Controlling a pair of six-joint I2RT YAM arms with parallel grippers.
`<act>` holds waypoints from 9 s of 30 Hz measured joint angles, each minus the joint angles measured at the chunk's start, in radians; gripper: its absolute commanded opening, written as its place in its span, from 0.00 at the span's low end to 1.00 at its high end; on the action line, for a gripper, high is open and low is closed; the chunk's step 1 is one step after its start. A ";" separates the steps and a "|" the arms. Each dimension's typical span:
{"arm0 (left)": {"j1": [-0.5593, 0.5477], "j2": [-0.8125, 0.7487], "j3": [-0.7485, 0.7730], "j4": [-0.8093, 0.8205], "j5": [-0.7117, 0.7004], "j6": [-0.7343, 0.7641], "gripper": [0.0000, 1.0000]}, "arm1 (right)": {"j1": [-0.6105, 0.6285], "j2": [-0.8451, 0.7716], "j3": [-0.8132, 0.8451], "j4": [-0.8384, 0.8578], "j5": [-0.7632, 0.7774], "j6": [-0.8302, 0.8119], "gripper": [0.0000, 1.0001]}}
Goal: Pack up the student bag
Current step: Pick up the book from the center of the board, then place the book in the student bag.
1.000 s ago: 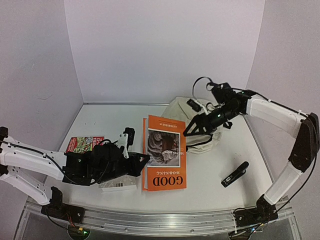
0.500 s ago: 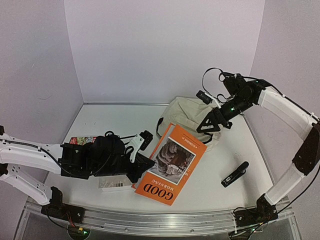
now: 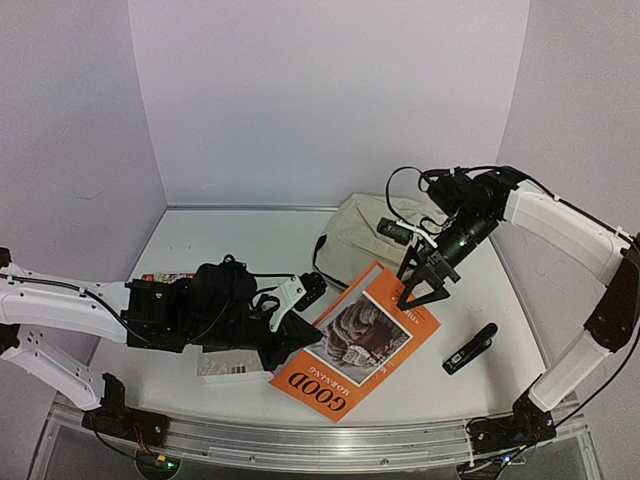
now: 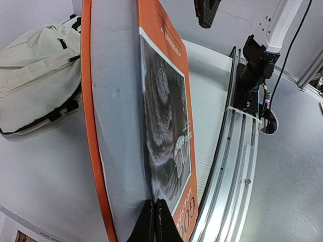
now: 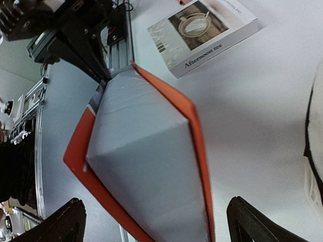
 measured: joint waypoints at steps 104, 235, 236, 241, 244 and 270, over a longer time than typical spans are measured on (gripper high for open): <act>0.378 -0.460 -0.320 0.096 -0.394 -0.857 0.00 | 0.152 0.554 0.265 0.433 0.858 0.323 0.76; 0.534 1.020 0.646 0.684 0.287 -1.281 0.01 | 0.031 0.365 0.707 0.325 0.432 0.494 0.00; 0.541 1.020 0.657 0.672 0.293 -1.264 0.01 | 0.021 0.372 0.726 0.325 0.435 0.487 0.00; 0.558 1.015 0.675 0.629 0.352 -1.214 0.03 | 0.003 0.390 0.759 0.326 0.440 0.457 0.00; 0.557 1.014 0.666 0.621 0.387 -1.229 0.10 | 0.006 0.412 0.776 0.324 0.427 0.452 0.00; 0.582 1.087 1.020 0.091 0.264 -1.023 1.00 | -0.053 0.453 0.789 0.342 0.430 0.385 0.00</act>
